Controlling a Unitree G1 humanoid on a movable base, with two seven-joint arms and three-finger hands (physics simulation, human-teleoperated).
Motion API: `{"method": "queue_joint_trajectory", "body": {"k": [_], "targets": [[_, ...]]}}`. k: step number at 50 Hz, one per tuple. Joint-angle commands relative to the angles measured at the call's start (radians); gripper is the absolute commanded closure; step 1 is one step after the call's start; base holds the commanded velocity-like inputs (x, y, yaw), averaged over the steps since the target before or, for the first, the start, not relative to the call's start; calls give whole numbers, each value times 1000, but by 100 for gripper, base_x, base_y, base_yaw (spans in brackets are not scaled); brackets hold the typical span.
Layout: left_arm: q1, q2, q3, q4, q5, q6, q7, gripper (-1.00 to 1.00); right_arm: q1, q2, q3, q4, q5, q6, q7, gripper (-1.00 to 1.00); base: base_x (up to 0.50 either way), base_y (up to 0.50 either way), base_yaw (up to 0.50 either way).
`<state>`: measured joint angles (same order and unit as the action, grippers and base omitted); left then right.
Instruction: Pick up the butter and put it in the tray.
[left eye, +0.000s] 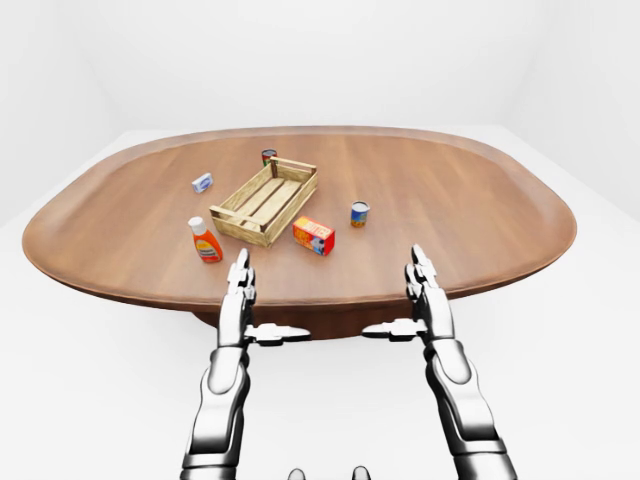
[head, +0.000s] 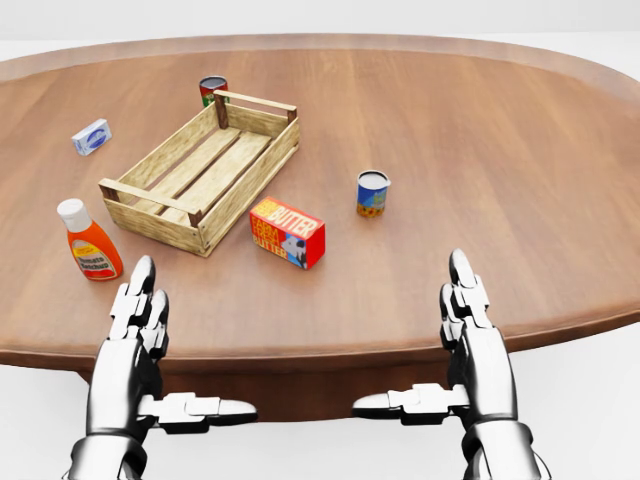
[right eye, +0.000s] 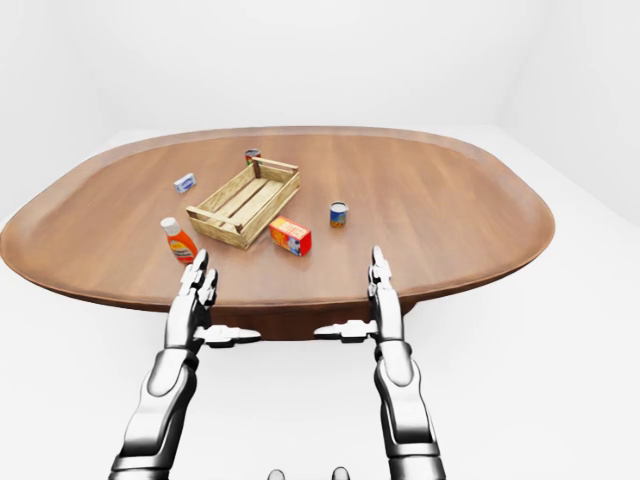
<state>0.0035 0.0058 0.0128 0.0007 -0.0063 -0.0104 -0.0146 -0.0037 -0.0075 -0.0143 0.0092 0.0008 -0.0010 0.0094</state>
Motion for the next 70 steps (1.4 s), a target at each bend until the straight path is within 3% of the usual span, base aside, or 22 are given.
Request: {"method": "queue_joint_trajectory", "body": {"k": [1, 2, 5, 7, 10, 12, 14, 15, 17, 23, 33, 39, 47, 49, 70], "targets": [[9, 8, 20, 0, -15, -24, -24, -100, -7, -12, -22, 18, -5, 2, 10, -100, 0, 0, 0], [5, 3, 31, -8, -34, -11, -14, -100, -7, -13, -20, 19, -9, 4, 10, -100, 0, 0, 0], [3, 7, 31, -10, -44, -1, -17, -100, -7, -13, -20, 22, -11, 5, 10, -100, 0, 0, 0], [8, 7, 26, -8, -40, -9, -19, -100, -7, -13, -20, 22, -13, 6, 9, -100, 0, 0, 0], [11, 9, 27, -22, -53, 5, -31, -100, -2, -12, -15, 6, -20, 10, 8, -100, 0, 0, 0], [18, 9, 27, -50, -60, 27, -34, -100, 8, -10, -11, -17, -19, 12, 16, -100, 0, 0, 0], [47, 8, 20, -140, -71, 88, -42, -100, 21, -11, 6, -61, -55, 34, 8, -100, 0, 0, 0], [62, 9, 19, -187, -78, 98, -50, -100, 36, -11, 19, -106, -72, 38, 16, -100, 0, 0, 0], [73, 5, 28, -230, -92, 98, -50, -100, 59, -2, 22, -190, -59, 88, 26, -100, 0, 0, 0], [99, 7, 66, -425, -145, 98, -59, -100, 139, -1, 38, -493, -105, 88, 33, -100, 0, 0, 0], [185, -1, 78, -722, -194, 98, -78, -100, 210, -3, 68, -888, -167, 88, 59, -100, 0, 0, 0], [177, -5, 131, -826, -236, 98, -86, -100, 223, -9, 77, -976, -196, 88, 68, -100, 0, 0, 0], [140, -4, 189, -842, -280, 98, -81, -100, 227, -8, 52, -1044, -233, 88, 87, -100, 0, 0, 0], [141, -3, 191, -854, -275, 98, -79, -100, 226, -16, 63, -1042, -280, 88, 88, -100, 0, 0, 0], [141, -5, 209, -883, -302, 98, -77, -100, 223, 8, 45, -1049, -263, 88, 103, -100, 0, 48, 0]]}}
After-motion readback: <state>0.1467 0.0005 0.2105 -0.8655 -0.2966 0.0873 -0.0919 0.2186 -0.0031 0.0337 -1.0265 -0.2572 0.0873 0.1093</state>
